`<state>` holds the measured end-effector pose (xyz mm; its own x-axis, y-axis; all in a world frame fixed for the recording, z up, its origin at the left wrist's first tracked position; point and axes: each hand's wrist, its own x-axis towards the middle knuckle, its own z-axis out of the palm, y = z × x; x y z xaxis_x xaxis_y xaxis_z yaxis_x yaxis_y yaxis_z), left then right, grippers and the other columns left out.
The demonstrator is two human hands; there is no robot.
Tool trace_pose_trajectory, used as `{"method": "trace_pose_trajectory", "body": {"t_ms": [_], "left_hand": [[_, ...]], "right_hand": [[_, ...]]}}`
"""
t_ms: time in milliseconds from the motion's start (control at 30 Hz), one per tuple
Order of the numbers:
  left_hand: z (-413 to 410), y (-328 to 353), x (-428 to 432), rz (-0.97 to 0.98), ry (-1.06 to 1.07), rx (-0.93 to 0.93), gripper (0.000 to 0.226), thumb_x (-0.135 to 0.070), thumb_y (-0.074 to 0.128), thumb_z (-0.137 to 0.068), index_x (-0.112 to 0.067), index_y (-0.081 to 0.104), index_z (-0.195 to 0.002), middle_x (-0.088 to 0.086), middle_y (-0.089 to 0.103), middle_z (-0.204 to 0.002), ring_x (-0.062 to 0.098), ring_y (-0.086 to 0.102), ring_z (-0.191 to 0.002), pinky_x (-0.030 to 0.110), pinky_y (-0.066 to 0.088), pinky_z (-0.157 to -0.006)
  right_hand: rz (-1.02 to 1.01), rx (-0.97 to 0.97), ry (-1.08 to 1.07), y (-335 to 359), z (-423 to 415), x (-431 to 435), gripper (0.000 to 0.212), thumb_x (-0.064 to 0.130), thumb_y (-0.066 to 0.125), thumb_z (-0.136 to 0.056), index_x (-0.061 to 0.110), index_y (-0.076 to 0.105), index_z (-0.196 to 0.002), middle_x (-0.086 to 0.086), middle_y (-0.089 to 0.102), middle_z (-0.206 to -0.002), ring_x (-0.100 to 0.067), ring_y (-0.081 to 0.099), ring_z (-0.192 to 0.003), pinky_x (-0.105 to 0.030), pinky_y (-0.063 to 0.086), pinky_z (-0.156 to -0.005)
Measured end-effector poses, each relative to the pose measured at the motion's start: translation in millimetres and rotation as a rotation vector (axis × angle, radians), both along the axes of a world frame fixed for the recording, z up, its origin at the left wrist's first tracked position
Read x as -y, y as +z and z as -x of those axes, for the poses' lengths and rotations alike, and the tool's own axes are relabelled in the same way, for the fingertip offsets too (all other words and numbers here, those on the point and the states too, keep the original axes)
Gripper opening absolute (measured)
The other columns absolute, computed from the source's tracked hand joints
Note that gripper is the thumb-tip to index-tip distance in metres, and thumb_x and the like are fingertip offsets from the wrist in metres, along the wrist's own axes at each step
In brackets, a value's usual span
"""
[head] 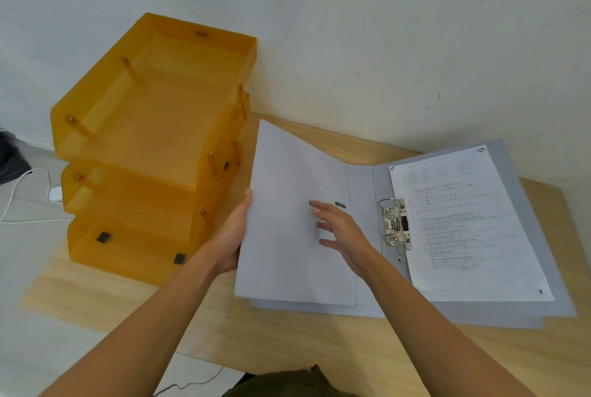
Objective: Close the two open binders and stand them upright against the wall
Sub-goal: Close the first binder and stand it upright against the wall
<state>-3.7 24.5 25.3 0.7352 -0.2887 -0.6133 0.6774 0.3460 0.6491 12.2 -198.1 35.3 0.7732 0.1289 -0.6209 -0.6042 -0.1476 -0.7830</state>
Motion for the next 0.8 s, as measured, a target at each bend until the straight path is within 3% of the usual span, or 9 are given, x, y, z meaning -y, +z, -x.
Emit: {"method": "trace_pose_trajectory", "body": {"t_ms": [167, 267, 367, 433, 500, 567, 667, 733, 800], "left_hand": [[-12, 28, 48, 0.097, -0.034, 0.068, 0.073, -0.079, 0.031, -0.089, -0.032, 0.066, -0.133, 0.012, 0.067, -0.136, 0.033, 0.067, -0.121, 0.045, 0.058, -0.089], [-16, 37, 86, 0.059, -0.092, 0.152, 0.077, -0.082, 0.033, -0.086, -0.033, 0.061, -0.138, 0.008, 0.066, -0.138, 0.028, 0.065, -0.124, 0.047, 0.055, -0.097], [-15, 43, 122, 0.002, -0.162, 0.207, 0.063, -0.081, 0.036, -0.087, -0.044, 0.068, -0.126, -0.001, 0.071, -0.131, 0.018, 0.069, -0.118, 0.041, 0.059, -0.087], [-12, 45, 149, -0.026, -0.196, 0.222, 0.054, -0.08, 0.037, -0.088, -0.052, 0.068, -0.121, -0.012, 0.071, -0.128, 0.013, 0.064, -0.124, 0.036, 0.059, -0.087], [-9, 44, 170, -0.045, -0.208, 0.229, 0.049, -0.081, 0.039, -0.086, -0.059, 0.062, -0.125, -0.019, 0.063, -0.139, 0.011, 0.048, -0.14, 0.042, 0.051, -0.101], [-7, 46, 192, -0.078, -0.239, 0.227, 0.052, -0.083, 0.038, -0.084, -0.065, 0.051, -0.132, -0.021, 0.043, -0.156, 0.009, 0.031, -0.15, 0.054, 0.039, -0.112], [-3, 49, 218, -0.18, -0.31, 0.252, 0.046, -0.085, 0.035, -0.083, -0.076, 0.042, -0.128, -0.039, 0.049, -0.14, -0.005, 0.043, -0.133, 0.055, 0.037, -0.111], [0, 43, 229, -0.237, -0.289, 0.212, 0.068, -0.084, 0.035, -0.085, -0.062, 0.026, -0.149, -0.029, 0.042, -0.152, 0.005, 0.041, -0.14, 0.06, 0.033, -0.114], [5, 32, 235, -0.303, -0.25, 0.149, 0.079, -0.08, 0.036, -0.087, -0.05, 0.015, -0.157, -0.011, 0.029, -0.165, 0.019, 0.029, -0.151, 0.065, 0.026, -0.117]], "right_hand": [[-0.049, 0.023, 0.02, 25, 4, 20, 0.041, 0.045, 0.059, -0.094, 0.035, 0.061, -0.133, 0.012, 0.056, -0.135, -0.017, 0.049, -0.128, -0.035, 0.048, -0.089], [-0.108, 0.052, 0.048, 46, 10, 36, 0.049, 0.06, 0.055, -0.09, 0.039, 0.057, -0.134, 0.024, 0.055, -0.129, -0.009, 0.049, -0.124, -0.041, 0.046, -0.094], [-0.185, 0.089, 0.11, 72, 16, 49, 0.054, 0.071, 0.057, -0.081, 0.05, 0.052, -0.13, 0.039, 0.053, -0.119, 0.007, 0.048, -0.115, -0.049, 0.045, -0.098], [-0.194, 0.127, 0.142, 88, 19, 63, 0.068, 0.072, 0.059, -0.077, 0.053, 0.041, -0.139, 0.037, 0.048, -0.127, 0.006, 0.046, -0.117, -0.049, 0.045, -0.099], [-0.182, 0.142, 0.144, 99, 21, 76, 0.084, 0.069, 0.063, -0.074, 0.049, 0.031, -0.149, 0.026, 0.041, -0.145, -0.004, 0.041, -0.13, -0.05, 0.045, -0.103], [-0.157, 0.164, 0.144, 108, 27, 97, 0.091, 0.063, 0.068, -0.074, 0.047, 0.025, -0.153, 0.017, 0.033, -0.157, -0.012, 0.037, -0.141, -0.052, 0.046, -0.105], [-0.1, 0.186, 0.148, 110, 35, 127, 0.088, 0.041, 0.072, -0.08, 0.047, 0.023, -0.153, 0.011, 0.036, -0.158, -0.019, 0.045, -0.139, -0.047, 0.056, -0.095], [-0.098, 0.152, 0.158, 107, 39, 144, 0.081, 0.028, 0.07, -0.083, 0.044, 0.03, -0.151, 0.004, 0.05, -0.148, -0.021, 0.056, -0.128, -0.04, 0.062, -0.082], [-0.127, 0.123, 0.169, 106, 44, 157, 0.07, 0.019, 0.064, -0.082, 0.042, 0.042, -0.144, 0.003, 0.063, -0.132, -0.018, 0.066, -0.113, -0.033, 0.061, -0.069]]}}
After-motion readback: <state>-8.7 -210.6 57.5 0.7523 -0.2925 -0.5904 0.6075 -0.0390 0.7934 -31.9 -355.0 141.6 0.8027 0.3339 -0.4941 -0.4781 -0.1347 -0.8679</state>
